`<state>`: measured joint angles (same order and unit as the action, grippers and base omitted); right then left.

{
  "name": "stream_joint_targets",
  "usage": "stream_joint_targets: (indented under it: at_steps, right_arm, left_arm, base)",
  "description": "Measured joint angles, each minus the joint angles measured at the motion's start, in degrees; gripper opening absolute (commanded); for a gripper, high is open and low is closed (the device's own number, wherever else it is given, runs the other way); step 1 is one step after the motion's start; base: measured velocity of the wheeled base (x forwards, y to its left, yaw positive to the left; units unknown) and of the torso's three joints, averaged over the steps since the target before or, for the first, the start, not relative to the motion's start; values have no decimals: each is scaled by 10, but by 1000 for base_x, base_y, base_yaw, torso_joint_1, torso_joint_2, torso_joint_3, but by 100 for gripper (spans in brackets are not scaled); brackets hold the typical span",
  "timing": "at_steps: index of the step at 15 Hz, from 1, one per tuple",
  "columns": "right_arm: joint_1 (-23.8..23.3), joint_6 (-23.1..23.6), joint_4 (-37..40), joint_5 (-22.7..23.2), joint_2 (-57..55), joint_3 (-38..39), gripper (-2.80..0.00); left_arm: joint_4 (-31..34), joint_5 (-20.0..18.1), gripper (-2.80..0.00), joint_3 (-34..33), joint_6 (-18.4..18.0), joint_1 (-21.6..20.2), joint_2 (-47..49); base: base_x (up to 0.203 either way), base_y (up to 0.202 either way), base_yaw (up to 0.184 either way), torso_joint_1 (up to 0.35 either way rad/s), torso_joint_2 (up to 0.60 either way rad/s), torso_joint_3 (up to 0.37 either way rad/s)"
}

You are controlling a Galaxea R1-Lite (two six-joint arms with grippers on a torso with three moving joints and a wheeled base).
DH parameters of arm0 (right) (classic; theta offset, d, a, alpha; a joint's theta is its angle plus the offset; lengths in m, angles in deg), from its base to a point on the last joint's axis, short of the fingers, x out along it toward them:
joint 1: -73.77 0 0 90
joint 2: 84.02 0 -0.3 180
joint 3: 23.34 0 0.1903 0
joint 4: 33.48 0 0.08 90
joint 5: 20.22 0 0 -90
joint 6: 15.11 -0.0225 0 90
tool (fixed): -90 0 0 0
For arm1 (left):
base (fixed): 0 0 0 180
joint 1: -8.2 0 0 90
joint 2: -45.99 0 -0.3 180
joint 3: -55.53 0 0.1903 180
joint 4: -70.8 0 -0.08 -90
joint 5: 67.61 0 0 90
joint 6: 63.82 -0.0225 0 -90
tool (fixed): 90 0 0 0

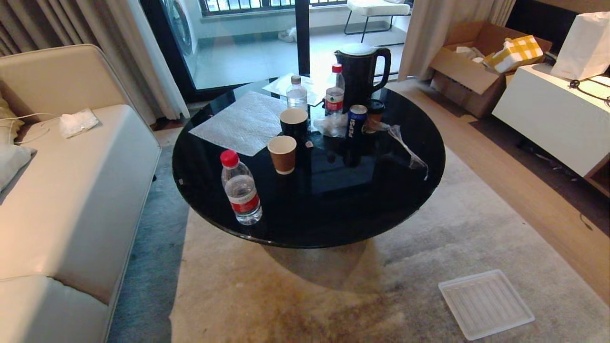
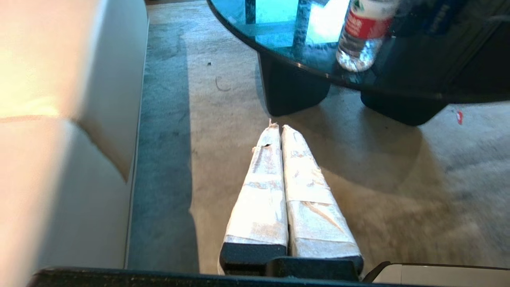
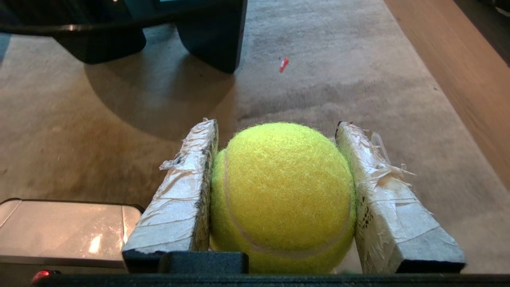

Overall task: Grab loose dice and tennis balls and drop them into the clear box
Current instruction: Put the ball in the box

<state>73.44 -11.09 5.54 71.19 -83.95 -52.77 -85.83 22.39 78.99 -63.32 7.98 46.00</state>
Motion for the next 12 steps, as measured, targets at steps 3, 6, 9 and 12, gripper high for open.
stream_joint_targets:
  at_steps: [3,6,9,12]
  right_arm:
    - [0,0,0,0,0,0,-280]
    - [0,0,0,0,0,0,-280]
    - [0,0,0,0,0,0,-280]
    - [0,0,0,0,0,0,-280]
  left_arm:
    - [0,0,-280,0,-1,0,0]
    - [0,0,-280,0,-1,0,0]
    - [0,0,-280,0,-1,0,0]
    - [0,0,-280,0,-1,0,0]
  base:
    - [0,0,0,0,0,0]
    - [0,0,0,0,0,0]
    - [3,5,-81,0,0,2]
    - [2,9,-165,2,2,2]
